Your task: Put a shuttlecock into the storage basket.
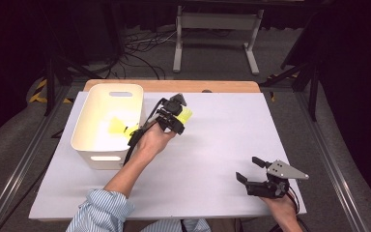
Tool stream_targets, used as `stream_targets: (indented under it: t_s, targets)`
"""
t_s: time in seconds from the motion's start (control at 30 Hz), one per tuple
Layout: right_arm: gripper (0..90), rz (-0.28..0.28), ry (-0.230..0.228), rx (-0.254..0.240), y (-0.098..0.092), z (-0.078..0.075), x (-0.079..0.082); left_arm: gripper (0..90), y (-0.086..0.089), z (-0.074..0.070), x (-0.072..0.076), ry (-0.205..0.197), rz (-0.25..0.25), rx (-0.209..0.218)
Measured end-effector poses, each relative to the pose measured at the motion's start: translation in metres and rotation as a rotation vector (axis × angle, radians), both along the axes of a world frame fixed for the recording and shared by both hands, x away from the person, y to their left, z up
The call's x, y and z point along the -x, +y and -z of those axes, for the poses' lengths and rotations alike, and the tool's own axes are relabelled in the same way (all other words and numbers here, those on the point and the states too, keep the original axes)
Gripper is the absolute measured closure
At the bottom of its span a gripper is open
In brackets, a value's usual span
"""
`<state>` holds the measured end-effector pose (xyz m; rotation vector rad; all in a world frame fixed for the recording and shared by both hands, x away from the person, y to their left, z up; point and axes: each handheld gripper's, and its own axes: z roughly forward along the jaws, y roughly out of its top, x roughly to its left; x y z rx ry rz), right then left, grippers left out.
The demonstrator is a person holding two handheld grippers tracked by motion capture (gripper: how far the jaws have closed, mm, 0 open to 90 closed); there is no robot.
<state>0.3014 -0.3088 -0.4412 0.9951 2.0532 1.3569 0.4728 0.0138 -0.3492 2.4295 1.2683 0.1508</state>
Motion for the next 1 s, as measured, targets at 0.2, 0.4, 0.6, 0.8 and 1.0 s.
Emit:
stream_targets:
  t_s: [0.2,0.4,0.6,0.8,1.0]
  targets:
    - [15.3,0.002,-0.001,-0.002,0.000,0.000,0.000,63.4,0.003,-0.005,0.002,-0.006,0.001,-0.003]
    - [15.3,0.001,0.000,0.000,0.000,0.000,0.000,63.4,0.006,-0.008,0.003,-0.015,-0.002,-0.004]
    - [15.3,0.004,0.001,-0.003,0.000,0.000,0.000,63.4,0.008,-0.012,0.005,-0.023,0.003,-0.007]
    - [15.3,0.002,0.001,-0.001,0.000,0.000,0.000,63.4,0.010,-0.015,0.006,-0.025,0.000,0.001]
    - [15.3,0.002,0.001,-0.001,0.000,0.000,0.000,63.4,0.013,-0.018,0.006,-0.024,0.003,0.000]
